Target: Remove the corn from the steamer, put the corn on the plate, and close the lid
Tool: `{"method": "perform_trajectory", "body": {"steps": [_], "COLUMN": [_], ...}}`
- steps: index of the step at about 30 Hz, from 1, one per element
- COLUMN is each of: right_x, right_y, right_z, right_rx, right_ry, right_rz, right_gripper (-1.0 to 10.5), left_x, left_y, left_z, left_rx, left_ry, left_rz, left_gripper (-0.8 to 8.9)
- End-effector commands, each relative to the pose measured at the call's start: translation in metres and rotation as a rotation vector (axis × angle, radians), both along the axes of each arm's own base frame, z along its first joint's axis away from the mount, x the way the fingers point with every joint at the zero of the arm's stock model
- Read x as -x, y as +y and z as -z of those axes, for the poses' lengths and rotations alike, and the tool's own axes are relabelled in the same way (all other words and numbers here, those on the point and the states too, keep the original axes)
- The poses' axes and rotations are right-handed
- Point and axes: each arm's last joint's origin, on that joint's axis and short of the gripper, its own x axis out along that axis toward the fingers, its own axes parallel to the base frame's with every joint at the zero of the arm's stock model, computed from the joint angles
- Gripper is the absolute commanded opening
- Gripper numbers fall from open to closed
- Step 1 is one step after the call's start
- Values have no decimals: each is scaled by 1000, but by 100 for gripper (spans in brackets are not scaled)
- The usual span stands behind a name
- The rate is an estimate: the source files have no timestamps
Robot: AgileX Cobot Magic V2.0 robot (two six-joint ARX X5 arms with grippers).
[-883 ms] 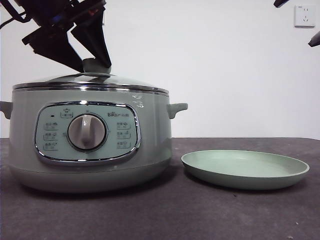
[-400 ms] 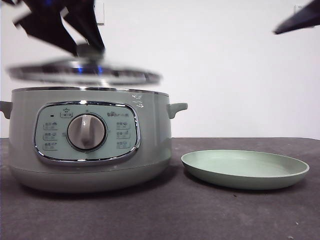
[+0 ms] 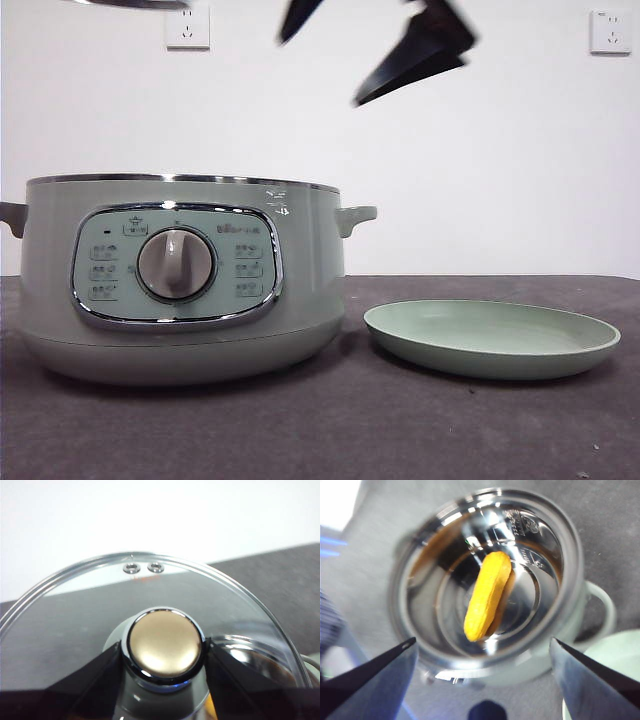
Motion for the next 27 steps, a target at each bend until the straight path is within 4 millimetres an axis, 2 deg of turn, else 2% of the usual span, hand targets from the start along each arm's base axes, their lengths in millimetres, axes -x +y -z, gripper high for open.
{"method": "perform_trajectory", "body": {"steps": [1, 9, 15, 20, 24, 27], "right_x": [-13, -42, -52, -56, -59, -61], "right_y": [25, 91, 127, 141, 145, 147], "right_z": [9, 33, 58, 82, 97, 106], "right_rx": [79, 279, 356, 394, 417, 427], "right_ry": [9, 42, 29, 38, 59, 69], "right_rz": [-29, -59, -94, -106, -109, -111], "right_gripper": [437, 437, 437, 436, 432, 342], "left_x": [16, 54, 67, 68, 68, 68], "left_y": [10, 31, 37, 37, 37, 37], "left_z": [-14, -21, -21, -19, -18, -17], "left_rx": [7, 12, 17, 1, -2, -5], "left_ry": [-94, -178, -190, -165, -158, -153], "left_rz": [-79, -173, -182, -192, -191, -191], "left_gripper": [-9, -9, -9, -9, -9, -9]}}
